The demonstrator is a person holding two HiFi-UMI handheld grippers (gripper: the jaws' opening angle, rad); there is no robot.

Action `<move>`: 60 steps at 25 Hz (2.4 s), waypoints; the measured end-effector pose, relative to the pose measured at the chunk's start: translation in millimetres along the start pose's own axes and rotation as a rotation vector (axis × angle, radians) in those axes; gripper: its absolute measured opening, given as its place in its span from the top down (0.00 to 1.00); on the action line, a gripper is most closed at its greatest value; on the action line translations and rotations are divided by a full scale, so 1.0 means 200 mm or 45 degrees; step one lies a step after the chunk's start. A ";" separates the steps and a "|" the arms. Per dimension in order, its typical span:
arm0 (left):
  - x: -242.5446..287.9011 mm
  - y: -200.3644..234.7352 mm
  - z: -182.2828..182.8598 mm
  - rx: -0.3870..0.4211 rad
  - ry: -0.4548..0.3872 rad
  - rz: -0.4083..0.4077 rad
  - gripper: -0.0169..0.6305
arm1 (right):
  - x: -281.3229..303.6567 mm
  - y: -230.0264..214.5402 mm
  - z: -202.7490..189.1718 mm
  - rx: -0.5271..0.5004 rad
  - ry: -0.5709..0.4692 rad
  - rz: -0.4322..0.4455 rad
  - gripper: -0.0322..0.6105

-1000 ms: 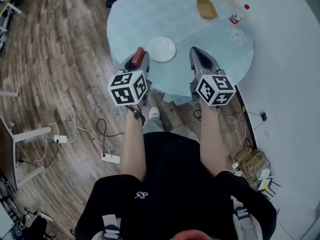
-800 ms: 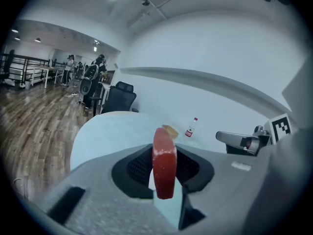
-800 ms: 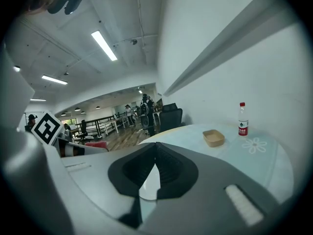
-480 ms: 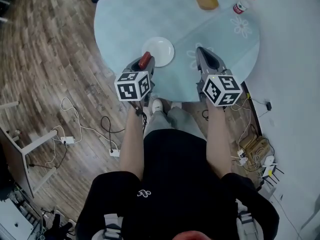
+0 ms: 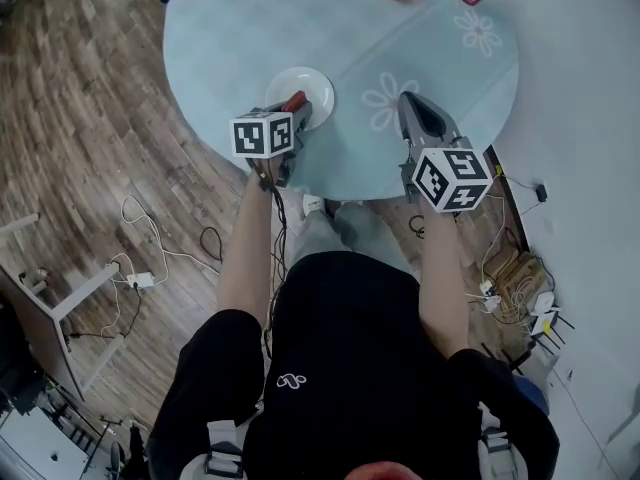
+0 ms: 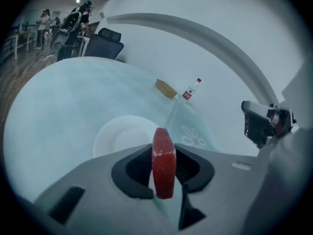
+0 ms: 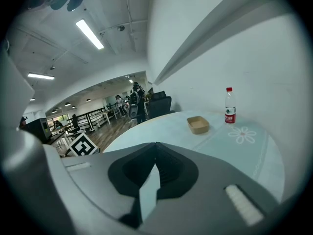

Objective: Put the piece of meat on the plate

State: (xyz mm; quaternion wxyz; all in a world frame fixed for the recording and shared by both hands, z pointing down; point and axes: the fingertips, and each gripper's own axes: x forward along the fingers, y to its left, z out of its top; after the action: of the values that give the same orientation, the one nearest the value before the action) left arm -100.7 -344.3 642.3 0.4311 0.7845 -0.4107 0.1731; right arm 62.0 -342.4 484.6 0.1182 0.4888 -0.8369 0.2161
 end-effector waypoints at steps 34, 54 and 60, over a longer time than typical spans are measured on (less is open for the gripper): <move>-0.90 -0.44 0.81 0.361 -0.850 0.263 0.97 | 0.03 0.30 0.33 -0.097 -0.209 0.245 0.93; -1.26 -0.73 1.03 0.614 -0.978 0.644 0.97 | -0.08 0.51 0.85 -0.275 -0.448 0.297 0.93; -1.21 -0.71 1.04 0.607 -0.975 0.636 0.97 | -0.05 0.46 0.84 -0.291 -0.431 0.272 0.93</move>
State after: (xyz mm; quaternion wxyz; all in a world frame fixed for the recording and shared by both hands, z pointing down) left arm -150.4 -352.9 297.0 0.0047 0.7461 -0.6631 0.0600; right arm -10.0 -375.7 309.4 0.0073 0.4102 -0.9108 0.0462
